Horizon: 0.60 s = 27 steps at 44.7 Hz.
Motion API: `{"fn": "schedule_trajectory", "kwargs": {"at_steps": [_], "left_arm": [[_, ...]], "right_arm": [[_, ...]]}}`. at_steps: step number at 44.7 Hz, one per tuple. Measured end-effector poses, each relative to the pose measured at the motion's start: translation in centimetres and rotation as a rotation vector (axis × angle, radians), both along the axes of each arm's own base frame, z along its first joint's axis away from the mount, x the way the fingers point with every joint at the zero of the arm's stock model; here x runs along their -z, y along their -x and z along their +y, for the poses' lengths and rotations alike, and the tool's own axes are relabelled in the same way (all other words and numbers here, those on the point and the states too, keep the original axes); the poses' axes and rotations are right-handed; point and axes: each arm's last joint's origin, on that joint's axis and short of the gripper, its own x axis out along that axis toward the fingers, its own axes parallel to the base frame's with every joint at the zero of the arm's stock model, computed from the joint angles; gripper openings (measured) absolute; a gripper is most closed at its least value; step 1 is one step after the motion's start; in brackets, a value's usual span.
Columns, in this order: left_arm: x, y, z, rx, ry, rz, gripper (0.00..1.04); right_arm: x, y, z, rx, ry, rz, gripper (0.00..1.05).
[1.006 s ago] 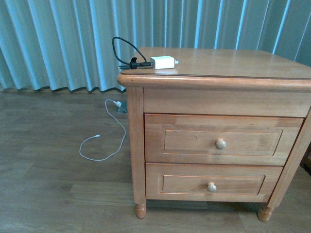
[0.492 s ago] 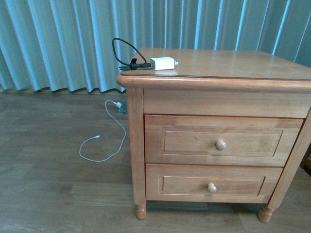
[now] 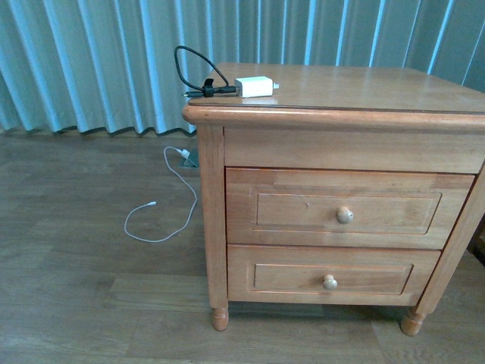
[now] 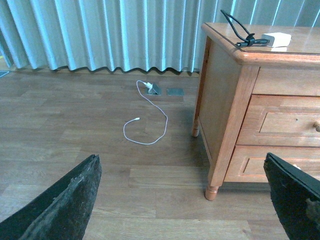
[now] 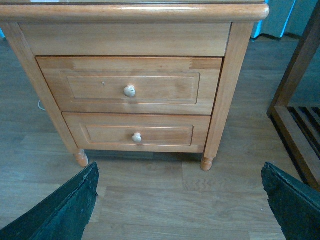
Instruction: Put charger into drawer
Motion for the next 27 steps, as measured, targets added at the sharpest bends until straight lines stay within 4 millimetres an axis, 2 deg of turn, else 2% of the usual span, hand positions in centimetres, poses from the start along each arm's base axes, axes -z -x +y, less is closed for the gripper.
{"fn": "schedule_trajectory", "kwargs": {"at_steps": [10,14,27], "left_arm": [[0.0,0.0,0.0,0.000,0.000,0.000,0.99],[0.0,0.0,0.0,0.000,0.000,0.000,0.99],[0.0,0.0,0.0,0.000,0.000,0.000,0.99]], "right_arm": [[-0.8,-4.0,1.0,-0.017,0.010,0.021,0.96],[-0.3,-5.9,1.6,-0.018,0.019,0.050,0.96],[0.0,-10.3,3.4,-0.037,0.039,0.065,0.96]]}}
